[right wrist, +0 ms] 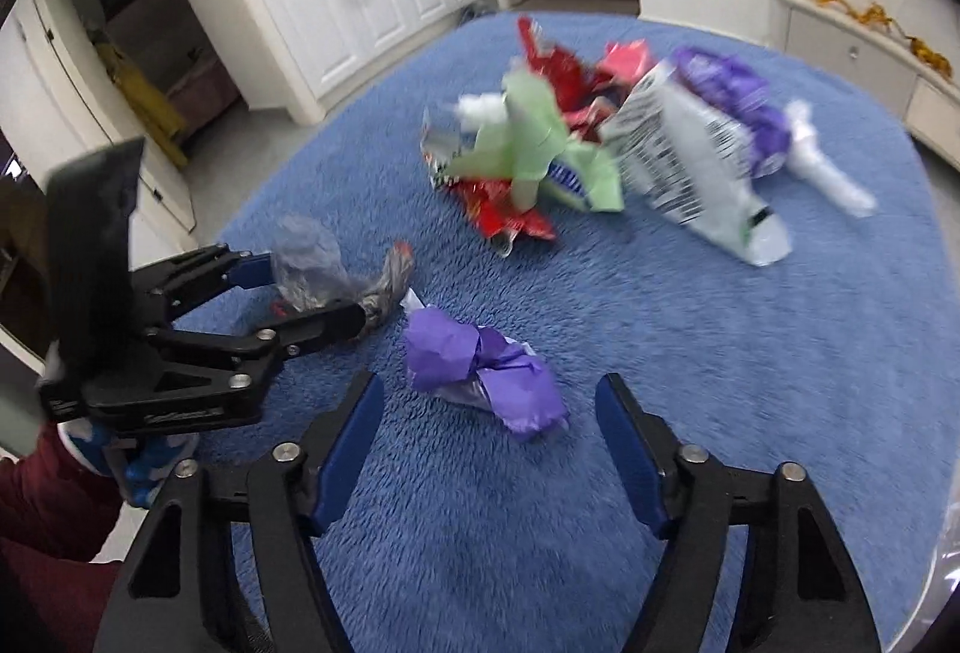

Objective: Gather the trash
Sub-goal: 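Grasp the purple wrapper with the right tool while the left tool grasps a clear red-tinged bag, then carry both items over the bin and open both tools to drop them, then move both open tools back toward the trash pile on the rug, then grasp the printed white bag with the right tool while the left tool grasps a red-white wrapper, then carry both wrappers over the bin and open both tools to drop them, then move both open tools back to the remaining trash on the rug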

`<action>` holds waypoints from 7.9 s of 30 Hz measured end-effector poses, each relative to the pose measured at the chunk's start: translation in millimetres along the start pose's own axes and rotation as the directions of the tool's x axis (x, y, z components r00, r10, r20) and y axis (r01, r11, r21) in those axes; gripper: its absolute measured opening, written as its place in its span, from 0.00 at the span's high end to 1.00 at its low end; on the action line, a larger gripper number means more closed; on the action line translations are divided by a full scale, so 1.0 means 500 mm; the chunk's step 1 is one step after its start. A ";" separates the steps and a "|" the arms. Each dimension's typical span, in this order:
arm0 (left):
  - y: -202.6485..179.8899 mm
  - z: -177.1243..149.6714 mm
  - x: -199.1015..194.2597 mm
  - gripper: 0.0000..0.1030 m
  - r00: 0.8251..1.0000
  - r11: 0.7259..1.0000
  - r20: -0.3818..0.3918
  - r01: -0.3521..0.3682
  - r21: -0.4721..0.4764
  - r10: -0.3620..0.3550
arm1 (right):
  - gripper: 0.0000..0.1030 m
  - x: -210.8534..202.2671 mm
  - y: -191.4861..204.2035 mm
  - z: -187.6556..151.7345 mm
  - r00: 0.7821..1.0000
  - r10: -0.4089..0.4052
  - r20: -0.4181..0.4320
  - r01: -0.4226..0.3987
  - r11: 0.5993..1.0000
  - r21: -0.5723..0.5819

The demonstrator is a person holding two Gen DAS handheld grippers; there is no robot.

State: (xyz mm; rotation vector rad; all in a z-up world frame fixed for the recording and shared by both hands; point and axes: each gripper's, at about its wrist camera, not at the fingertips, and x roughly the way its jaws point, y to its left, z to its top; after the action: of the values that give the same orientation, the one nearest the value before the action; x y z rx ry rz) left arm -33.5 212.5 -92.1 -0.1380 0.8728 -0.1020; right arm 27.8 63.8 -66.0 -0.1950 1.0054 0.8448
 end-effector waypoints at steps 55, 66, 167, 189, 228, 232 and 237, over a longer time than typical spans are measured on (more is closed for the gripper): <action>-1.030 0.235 0.344 0.46 0.761 0.752 -0.464 0.607 0.258 -0.454 | 0.30 -0.359 -0.779 -0.595 0.816 -0.575 -0.054 0.336 0.397 0.854; -0.965 0.272 0.254 0.46 0.838 0.776 -0.312 0.537 0.331 -0.447 | 0.30 -0.406 -0.745 -0.602 0.802 -0.597 -0.022 0.310 0.385 0.869; -0.158 0.314 -0.124 0.74 0.949 0.967 0.183 0.250 0.055 -0.256 | 0.83 -0.373 -0.357 -0.066 0.871 -0.238 0.429 0.102 0.943 0.317; -0.901 0.298 0.276 0.72 0.890 0.802 -0.266 0.450 0.393 -0.369 | 0.80 -0.402 -0.709 -0.508 0.829 -0.538 0.150 0.175 0.505 0.845; -0.823 0.316 0.204 0.51 0.927 0.878 -0.144 0.375 0.298 -0.347 | 0.59 -0.546 -0.692 -0.556 0.716 -0.679 0.160 0.225 0.442 0.868; -0.773 0.330 0.166 0.51 0.941 0.901 -0.089 0.338 0.271 -0.326 | 0.59 -0.567 -0.669 -0.523 0.706 -0.678 0.206 0.226 0.491 0.842; -0.718 0.345 0.128 0.51 0.958 0.932 -0.026 0.282 0.229 -0.284 | 0.58 -0.588 -0.645 -0.482 0.703 -0.661 0.263 0.235 0.564 0.792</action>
State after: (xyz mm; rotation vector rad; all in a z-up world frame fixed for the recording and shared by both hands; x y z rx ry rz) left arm 128.4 -137.3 27.2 -0.0457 0.8227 -0.4719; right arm 18.9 -433.4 -33.2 0.4309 0.6118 -0.0705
